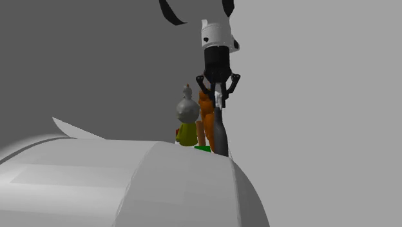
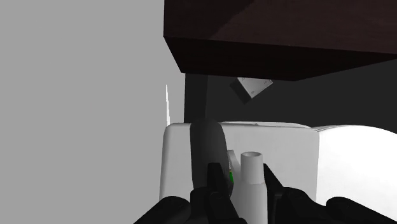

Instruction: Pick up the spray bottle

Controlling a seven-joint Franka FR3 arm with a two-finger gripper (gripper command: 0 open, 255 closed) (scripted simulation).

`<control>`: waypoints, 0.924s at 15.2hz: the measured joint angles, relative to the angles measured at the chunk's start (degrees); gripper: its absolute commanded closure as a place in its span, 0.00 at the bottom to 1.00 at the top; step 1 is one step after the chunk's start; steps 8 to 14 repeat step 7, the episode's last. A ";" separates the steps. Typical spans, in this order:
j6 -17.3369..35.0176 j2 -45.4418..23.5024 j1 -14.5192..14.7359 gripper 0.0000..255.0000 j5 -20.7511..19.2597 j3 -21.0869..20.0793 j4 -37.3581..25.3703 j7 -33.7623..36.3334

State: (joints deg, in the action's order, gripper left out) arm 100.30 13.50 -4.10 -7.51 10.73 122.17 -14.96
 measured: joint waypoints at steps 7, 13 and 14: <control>-5.10 0.64 0.17 1.00 0.15 -0.35 -4.46 -0.15; -5.10 0.64 0.17 1.00 0.15 -0.35 -4.46 -0.15; -5.10 0.64 0.17 1.00 0.15 -0.35 -4.46 -0.15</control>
